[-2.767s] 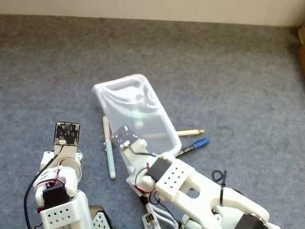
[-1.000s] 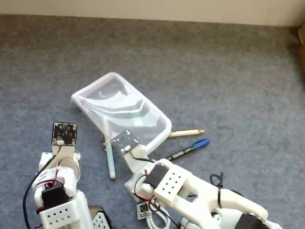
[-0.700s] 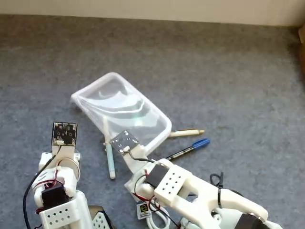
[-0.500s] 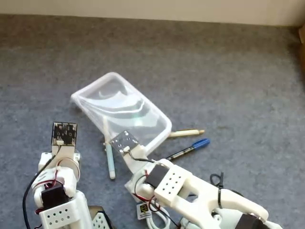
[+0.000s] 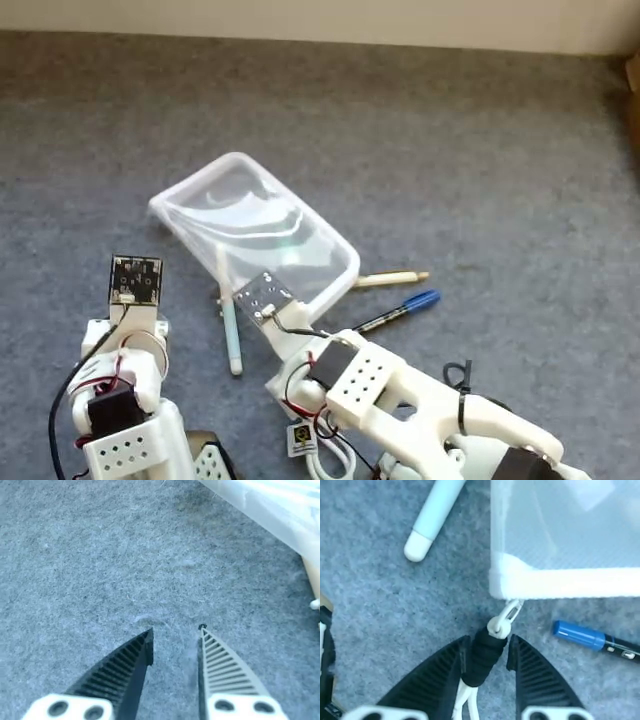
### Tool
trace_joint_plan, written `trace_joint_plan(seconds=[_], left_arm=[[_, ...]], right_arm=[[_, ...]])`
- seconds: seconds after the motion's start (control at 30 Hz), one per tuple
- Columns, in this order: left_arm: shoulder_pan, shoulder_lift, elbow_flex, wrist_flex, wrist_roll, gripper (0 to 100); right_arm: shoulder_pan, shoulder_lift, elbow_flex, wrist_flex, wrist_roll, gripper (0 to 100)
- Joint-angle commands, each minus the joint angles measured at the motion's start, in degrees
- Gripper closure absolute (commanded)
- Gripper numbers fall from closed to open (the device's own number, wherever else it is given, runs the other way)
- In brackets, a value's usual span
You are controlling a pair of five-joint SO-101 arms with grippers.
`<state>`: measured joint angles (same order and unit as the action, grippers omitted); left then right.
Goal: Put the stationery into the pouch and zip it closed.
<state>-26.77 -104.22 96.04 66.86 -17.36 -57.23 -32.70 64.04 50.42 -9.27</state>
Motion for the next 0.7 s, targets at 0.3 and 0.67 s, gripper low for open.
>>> trace_joint_plan(seconds=[0.3,0.67], left_arm=[[-0.75,-0.84,1.10,0.09,0.62,85],[-0.75,-0.84,1.10,0.09,0.62,85]], right_arm=[[0.92,12.09,-5.41,2.15,1.23,87.8],[1.10,4.97,-6.20,7.78,5.45,92.3]])
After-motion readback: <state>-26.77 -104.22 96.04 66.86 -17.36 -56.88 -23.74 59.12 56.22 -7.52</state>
